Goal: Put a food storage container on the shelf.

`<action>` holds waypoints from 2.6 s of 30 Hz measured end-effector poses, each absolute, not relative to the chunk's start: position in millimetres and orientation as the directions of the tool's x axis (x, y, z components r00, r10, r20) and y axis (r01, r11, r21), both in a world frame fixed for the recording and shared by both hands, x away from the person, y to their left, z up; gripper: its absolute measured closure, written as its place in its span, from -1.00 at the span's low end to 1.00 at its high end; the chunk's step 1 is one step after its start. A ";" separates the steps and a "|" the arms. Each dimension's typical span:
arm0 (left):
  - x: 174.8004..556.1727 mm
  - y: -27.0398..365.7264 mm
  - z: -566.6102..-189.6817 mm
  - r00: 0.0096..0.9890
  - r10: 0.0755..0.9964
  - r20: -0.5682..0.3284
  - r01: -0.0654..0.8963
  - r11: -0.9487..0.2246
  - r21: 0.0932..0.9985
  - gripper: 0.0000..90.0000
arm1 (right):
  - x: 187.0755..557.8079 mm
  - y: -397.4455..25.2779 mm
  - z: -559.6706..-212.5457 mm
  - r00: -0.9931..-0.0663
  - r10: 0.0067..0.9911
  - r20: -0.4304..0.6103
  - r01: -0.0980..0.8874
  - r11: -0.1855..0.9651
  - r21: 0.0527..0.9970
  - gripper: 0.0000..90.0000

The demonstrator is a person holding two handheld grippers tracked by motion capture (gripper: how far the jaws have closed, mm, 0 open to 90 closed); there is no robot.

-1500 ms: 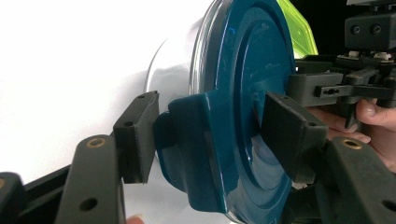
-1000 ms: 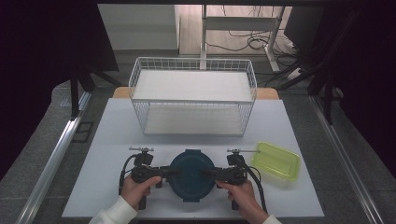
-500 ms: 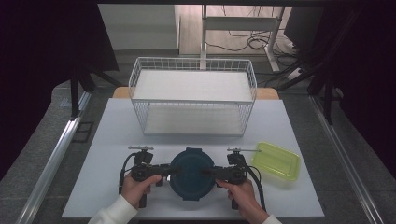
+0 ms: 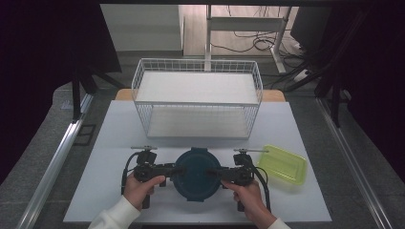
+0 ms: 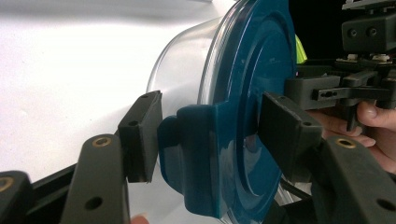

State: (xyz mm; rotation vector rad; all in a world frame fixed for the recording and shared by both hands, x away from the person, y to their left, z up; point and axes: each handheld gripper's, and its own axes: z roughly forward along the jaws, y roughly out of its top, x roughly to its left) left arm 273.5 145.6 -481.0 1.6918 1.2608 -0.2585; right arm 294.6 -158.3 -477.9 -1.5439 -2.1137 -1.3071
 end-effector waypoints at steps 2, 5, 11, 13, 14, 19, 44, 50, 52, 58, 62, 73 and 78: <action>274.1 145.9 -479.9 0.443 0.617 -0.650 0.822 0.010 0.569 -0.08 | 295.3 -158.2 -476.9 -0.427 0.659 0.619 0.848 0.055 0.527 -0.34; 275.3 147.4 -476.0 0.444 0.615 -0.652 0.818 0.019 0.575 -0.08 | 296.5 -156.8 -472.0 -0.432 0.662 0.613 0.841 0.052 0.538 -0.34; 279.9 148.3 -470.4 0.450 0.604 -0.657 0.814 0.025 0.581 -0.08 | 299.3 -155.7 -462.6 -0.440 0.670 0.597 0.830 0.051 0.555 -0.34; 280.9 148.6 -468.7 0.451 0.604 -0.657 0.812 0.027 0.582 -0.08 | 299.9 -155.5 -460.8 -0.441 0.671 0.596 0.829 0.050 0.557 -0.34; 282.2 149.2 -465.9 0.449 0.603 -0.660 0.812 0.032 0.582 -0.08 | 300.7 -155.0 -457.6 -0.434 0.673 0.599 0.829 0.037 0.559 -0.34; 285.4 151.3 -456.3 0.451 0.603 -0.658 0.805 0.045 0.592 -0.08 | 304.2 -152.9 -448.0 -0.442 0.673 0.593 0.820 0.035 0.572 -0.34; 314.2 154.8 -387.8 0.513 0.609 -0.605 0.735 0.054 0.676 -0.08 | 331.5 -149.1 -381.3 -0.482 0.668 0.568 0.775 0.021 0.632 -0.34; 321.5 154.4 -369.4 0.524 0.602 -0.602 0.717 0.069 0.694 -0.08 | 340.6 -148.9 -355.6 -0.500 0.675 0.543 0.757 0.037 0.652 -0.34; 324.4 154.6 -362.9 0.531 0.596 -0.602 0.711 0.074 0.700 -0.08 | 341.5 -148.6 -351.1 -0.507 0.677 0.533 0.750 0.042 0.660 -0.34; 330.7 153.7 -338.6 0.553 0.595 -0.584 0.687 0.072 0.723 -0.08 | 347.9 -149.8 -326.4 -0.529 0.676 0.513 0.727 0.050 0.685 -0.34; 335.2 154.3 -324.3 0.568 0.593 -0.570 0.671 0.067 0.738 -0.07 | 351.7 -149.7 -307.8 -0.542 0.677 0.497 0.704 0.044 0.709 -0.34; 353.3 157.6 -306.9 0.570 0.595 -0.567 0.666 0.070 0.743 -0.07 | 372.2 -146.3 -288.1 -0.556 0.675 0.484 0.698 0.063 0.713 -0.34; 366.5 160.2 -303.5 0.571 0.591 -0.570 0.669 0.068 0.740 -0.07 | 382.7 -143.8 -284.3 -0.556 0.679 0.480 0.700 0.071 0.710 -0.34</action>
